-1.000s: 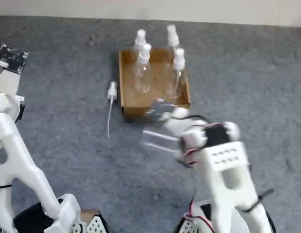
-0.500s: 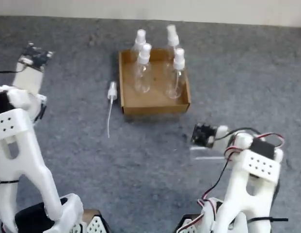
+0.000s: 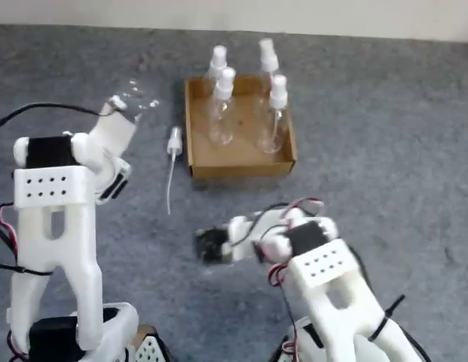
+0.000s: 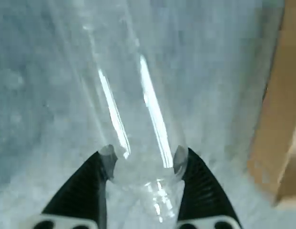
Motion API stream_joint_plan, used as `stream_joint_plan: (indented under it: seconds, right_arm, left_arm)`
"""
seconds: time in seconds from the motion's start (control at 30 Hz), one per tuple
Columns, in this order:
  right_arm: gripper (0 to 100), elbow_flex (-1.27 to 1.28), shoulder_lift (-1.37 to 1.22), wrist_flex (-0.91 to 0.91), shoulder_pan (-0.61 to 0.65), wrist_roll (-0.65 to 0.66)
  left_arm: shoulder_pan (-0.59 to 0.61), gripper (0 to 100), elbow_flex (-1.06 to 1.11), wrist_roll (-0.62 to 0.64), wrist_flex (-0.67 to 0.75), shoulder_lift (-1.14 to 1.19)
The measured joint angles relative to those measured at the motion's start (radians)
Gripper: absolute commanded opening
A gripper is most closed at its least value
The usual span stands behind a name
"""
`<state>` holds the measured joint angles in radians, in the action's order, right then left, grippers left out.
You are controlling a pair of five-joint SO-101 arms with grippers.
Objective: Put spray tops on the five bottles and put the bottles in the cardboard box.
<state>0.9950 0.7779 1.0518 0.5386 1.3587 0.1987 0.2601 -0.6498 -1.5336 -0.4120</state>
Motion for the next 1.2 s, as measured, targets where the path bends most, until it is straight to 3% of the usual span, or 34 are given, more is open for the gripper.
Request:
stream_joint_plan:
  seconds: [0.2, 0.43, 0.87, 1.0, 1.2]
  right_arm:
    - [1.4, 0.029, 0.000, -0.018, 0.046, 0.195]
    - [24.1, 0.032, 0.000, -0.018, 0.023, 0.129]
    - [24.2, 0.034, 0.006, -0.018, -0.066, 0.064]
    - [19.1, 0.012, 0.006, -0.018, -0.055, -0.207]
    - [12.7, -0.147, 0.006, -0.018, 0.051, -0.945]
  left_arm:
    - [-0.014, 7, 0.000, 0.000, -0.003, 0.000]
    - [-0.002, 7, 0.000, 0.000, -0.003, 0.000]
    - [-0.002, 7, 0.000, 0.000, -0.003, 0.000]
    - [-0.002, 7, 0.000, 0.000, -0.003, 0.000]
    - [-0.002, 7, 0.072, 0.000, -0.003, -0.002]
